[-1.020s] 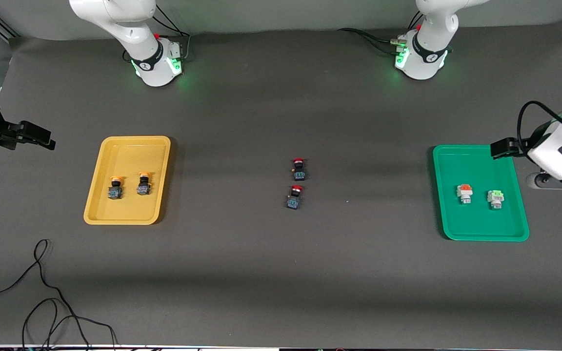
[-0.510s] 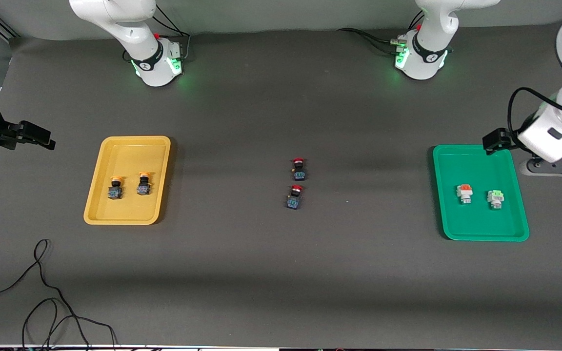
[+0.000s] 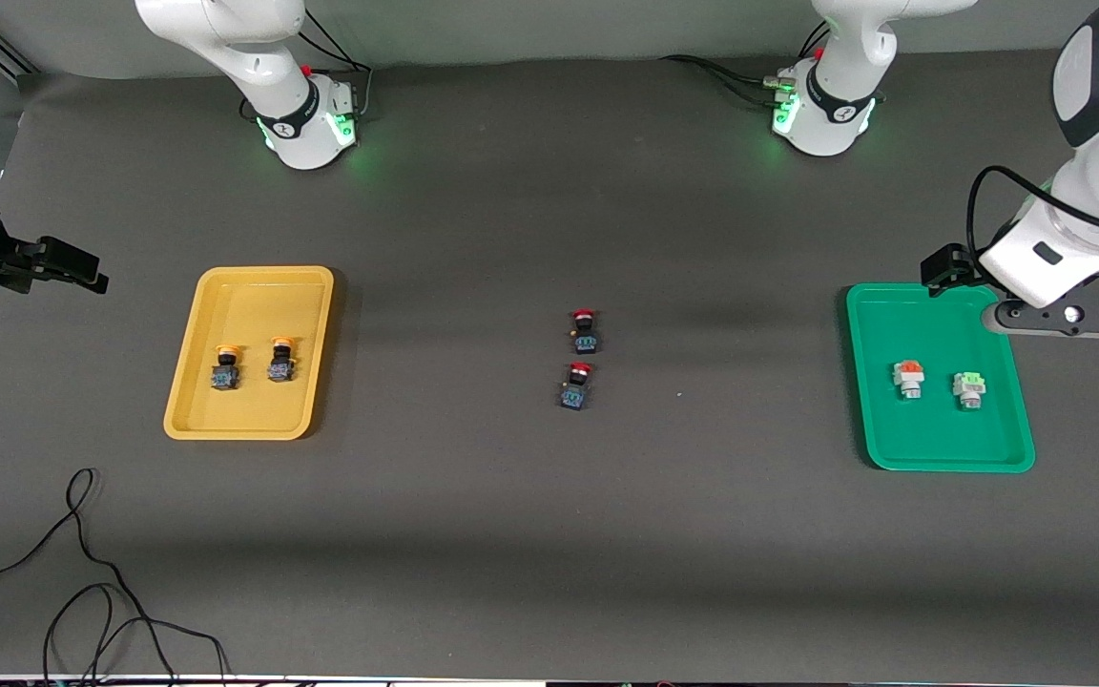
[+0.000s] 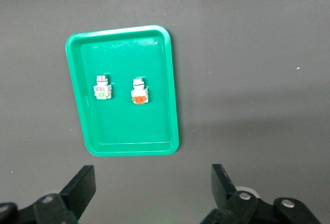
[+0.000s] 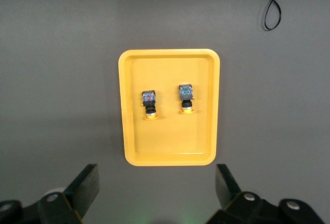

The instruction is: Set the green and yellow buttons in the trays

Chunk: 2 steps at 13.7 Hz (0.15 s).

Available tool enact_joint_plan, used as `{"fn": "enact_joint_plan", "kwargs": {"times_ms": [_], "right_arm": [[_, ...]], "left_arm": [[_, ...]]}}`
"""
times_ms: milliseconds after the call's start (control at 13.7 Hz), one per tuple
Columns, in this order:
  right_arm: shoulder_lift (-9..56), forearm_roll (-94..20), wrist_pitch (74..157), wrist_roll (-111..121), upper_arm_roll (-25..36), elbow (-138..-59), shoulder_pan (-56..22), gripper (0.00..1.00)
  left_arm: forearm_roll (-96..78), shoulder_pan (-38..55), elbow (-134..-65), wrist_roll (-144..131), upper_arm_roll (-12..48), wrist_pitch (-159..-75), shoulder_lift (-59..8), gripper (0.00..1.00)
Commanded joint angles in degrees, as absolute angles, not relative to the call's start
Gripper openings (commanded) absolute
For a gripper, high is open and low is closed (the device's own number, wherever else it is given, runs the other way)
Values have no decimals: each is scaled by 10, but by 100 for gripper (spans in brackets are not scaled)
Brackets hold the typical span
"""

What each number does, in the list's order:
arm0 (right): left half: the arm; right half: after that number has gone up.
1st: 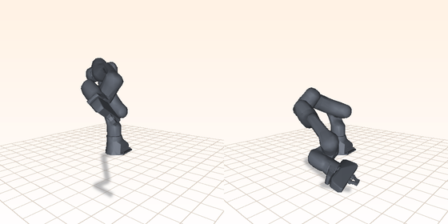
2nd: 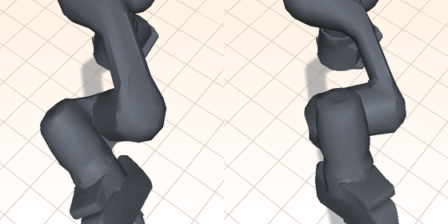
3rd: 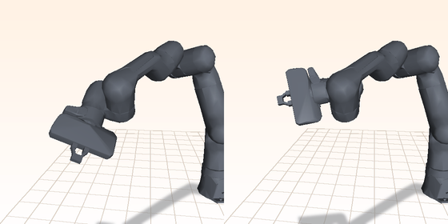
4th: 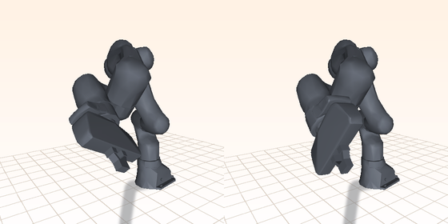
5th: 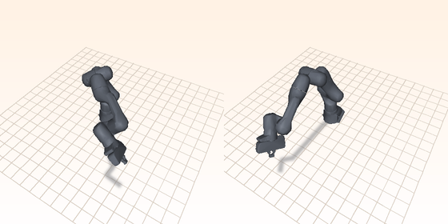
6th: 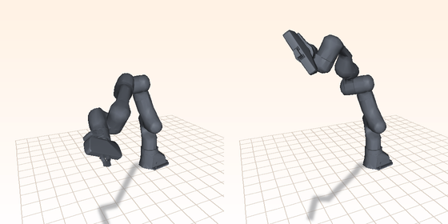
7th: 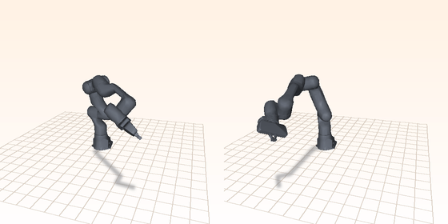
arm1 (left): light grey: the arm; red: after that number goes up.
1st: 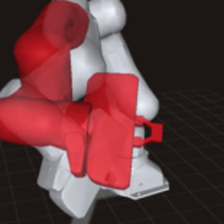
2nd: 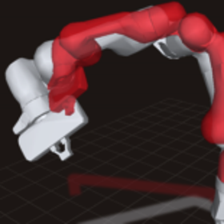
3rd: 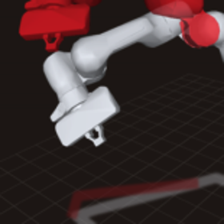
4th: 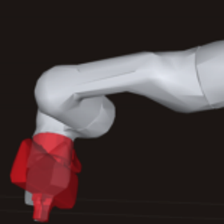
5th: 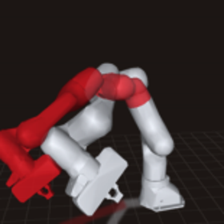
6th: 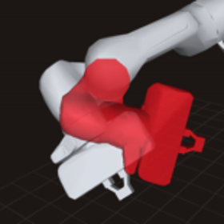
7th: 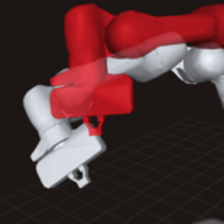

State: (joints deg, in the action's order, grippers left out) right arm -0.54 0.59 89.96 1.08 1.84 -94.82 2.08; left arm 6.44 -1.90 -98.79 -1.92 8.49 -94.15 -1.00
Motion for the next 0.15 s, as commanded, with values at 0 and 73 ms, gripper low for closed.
{"fn": "enact_joint_plan", "kwargs": {"times_ms": [0,73], "right_arm": [[-9,12,896,6,18,-945,21,100],[-9,12,896,6,18,-945,22,100]], "left_arm": [[57,-29,-994,-11,90,-948,-5,100],[57,-29,-994,-11,90,-949,-6,100]]}}
